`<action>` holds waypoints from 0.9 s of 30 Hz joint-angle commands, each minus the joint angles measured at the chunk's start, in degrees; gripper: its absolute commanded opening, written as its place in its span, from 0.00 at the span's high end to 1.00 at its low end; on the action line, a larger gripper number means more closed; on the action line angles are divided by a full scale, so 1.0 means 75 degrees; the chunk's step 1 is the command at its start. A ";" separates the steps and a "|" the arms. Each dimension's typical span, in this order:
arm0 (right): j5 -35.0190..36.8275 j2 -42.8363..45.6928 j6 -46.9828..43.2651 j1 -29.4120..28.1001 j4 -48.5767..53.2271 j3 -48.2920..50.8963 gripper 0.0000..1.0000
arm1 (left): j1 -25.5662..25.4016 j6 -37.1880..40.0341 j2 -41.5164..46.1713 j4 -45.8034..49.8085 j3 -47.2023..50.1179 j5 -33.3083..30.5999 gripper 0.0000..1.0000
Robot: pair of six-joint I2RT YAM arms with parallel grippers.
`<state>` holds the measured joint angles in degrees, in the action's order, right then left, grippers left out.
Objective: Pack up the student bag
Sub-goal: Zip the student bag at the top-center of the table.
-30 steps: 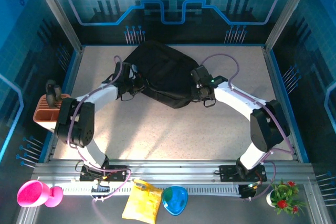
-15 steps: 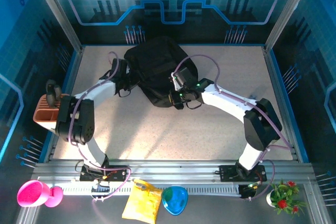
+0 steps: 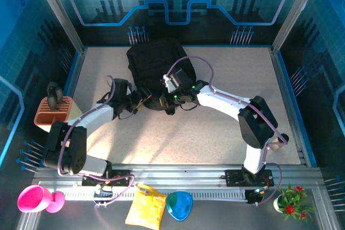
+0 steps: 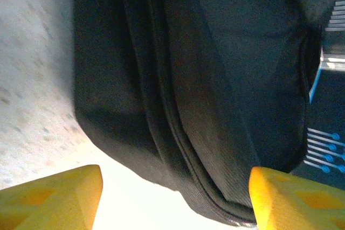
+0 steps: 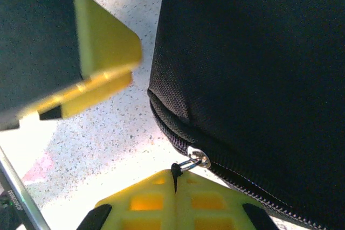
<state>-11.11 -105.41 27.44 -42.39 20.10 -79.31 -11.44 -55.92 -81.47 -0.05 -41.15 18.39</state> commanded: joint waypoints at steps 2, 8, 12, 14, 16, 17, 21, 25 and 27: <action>-0.0450 -0.0056 0.0085 -0.0153 -0.0473 -0.0172 1.00 | -0.0344 -0.1188 -0.0193 -0.1474 0.0213 0.0531 0.25; -0.0326 0.0059 0.0133 -0.0182 -0.0444 0.0054 1.00 | -0.0537 -0.1423 -0.0973 -0.2054 0.0080 0.0288 0.30; 0.0209 0.0309 0.0098 -0.0137 -0.0271 0.0378 1.00 | -0.0538 -0.1267 -0.1131 -0.1837 0.0072 -0.0104 0.49; 0.0506 0.0442 0.0156 -0.0035 -0.0168 0.0598 1.00 | -0.0530 -0.1084 -0.1145 -0.1550 0.0029 -0.0356 0.61; 0.0793 0.0589 0.0271 0.0101 -0.0125 0.0904 1.00 | -0.0526 -0.0885 -0.1182 -0.1330 0.0009 -0.0577 0.68; 0.0883 0.0664 0.0345 0.0201 -0.0119 0.1064 1.00 | -0.0525 -0.0819 -0.1209 -0.1252 0.0003 -0.0660 0.71; 0.1060 0.0881 0.0601 0.0586 -0.0076 0.1596 1.00 | -0.0519 -0.0660 -0.1430 -0.1165 0.0027 -0.0742 0.78; 0.1706 0.1053 0.0836 0.0887 0.0296 0.1866 1.00 | -0.0503 -0.0612 -0.1581 -0.1235 0.0026 -0.0689 0.80; 0.1955 0.1087 0.1061 0.1126 0.0548 0.1908 1.00 | -0.0502 -0.0576 -0.1594 -0.1229 0.0025 -0.0679 0.80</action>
<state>-2.26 -99.31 32.49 -36.21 19.44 -66.15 -15.51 -62.41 -92.31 -11.29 -40.36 16.29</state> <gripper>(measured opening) 0.052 0.199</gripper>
